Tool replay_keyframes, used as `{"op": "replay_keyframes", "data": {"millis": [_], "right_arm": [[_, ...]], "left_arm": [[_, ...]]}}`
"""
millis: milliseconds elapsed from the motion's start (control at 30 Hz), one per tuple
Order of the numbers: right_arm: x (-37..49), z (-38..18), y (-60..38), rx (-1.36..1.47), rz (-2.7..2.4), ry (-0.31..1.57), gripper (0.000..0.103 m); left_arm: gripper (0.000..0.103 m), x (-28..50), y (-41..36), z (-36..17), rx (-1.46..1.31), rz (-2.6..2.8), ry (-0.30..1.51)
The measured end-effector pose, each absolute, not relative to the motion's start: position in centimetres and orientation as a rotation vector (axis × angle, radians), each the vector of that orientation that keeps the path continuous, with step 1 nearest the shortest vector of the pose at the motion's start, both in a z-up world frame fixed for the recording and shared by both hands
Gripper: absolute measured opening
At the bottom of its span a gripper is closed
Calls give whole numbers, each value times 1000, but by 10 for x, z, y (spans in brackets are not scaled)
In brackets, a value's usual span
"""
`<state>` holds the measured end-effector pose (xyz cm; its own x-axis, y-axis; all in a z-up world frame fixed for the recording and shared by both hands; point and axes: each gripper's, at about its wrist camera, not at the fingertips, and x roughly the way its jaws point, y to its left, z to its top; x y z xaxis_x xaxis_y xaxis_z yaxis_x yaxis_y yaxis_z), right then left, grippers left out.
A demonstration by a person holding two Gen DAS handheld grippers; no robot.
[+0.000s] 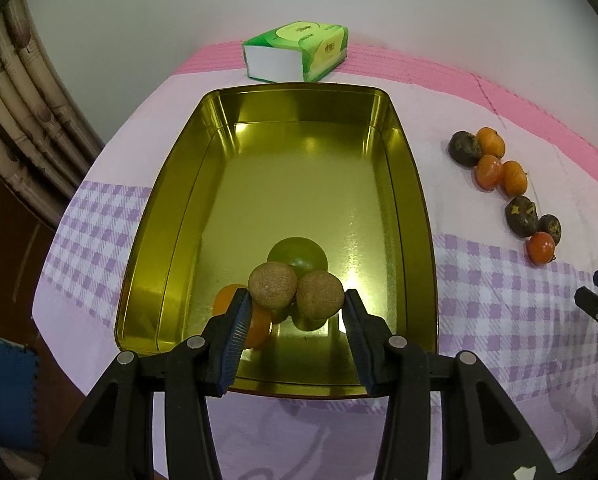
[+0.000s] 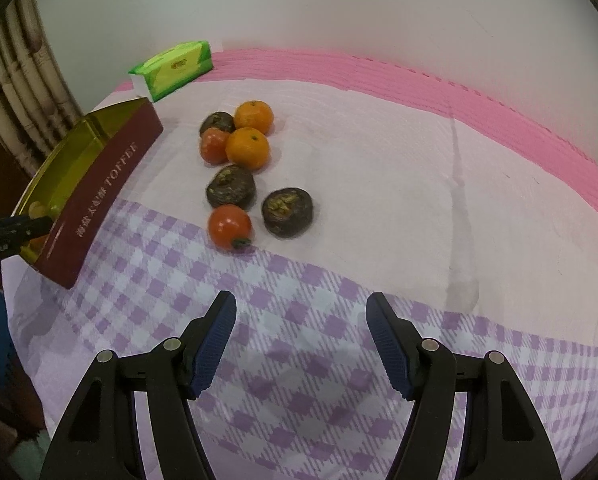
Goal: Organize fruits
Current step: 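Carry both longans with the left tool into the tin and release, then grasp the red cherry tomato with the right tool and lift it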
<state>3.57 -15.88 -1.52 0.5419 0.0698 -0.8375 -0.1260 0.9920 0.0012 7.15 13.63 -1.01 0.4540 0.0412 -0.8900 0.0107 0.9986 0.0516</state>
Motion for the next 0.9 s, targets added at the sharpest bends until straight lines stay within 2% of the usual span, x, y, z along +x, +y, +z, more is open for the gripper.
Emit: {"op": "replay_keyframes", "data": {"millis": [633,900], "right_arm": [[78,-29,-119,-123,190,1008,68],[88,-35,-112,-138,186,1010,62]], "left_arm": [[43,69,135,-11,63,21,1105],[43,69,137,-8,46,17,1102]]}}
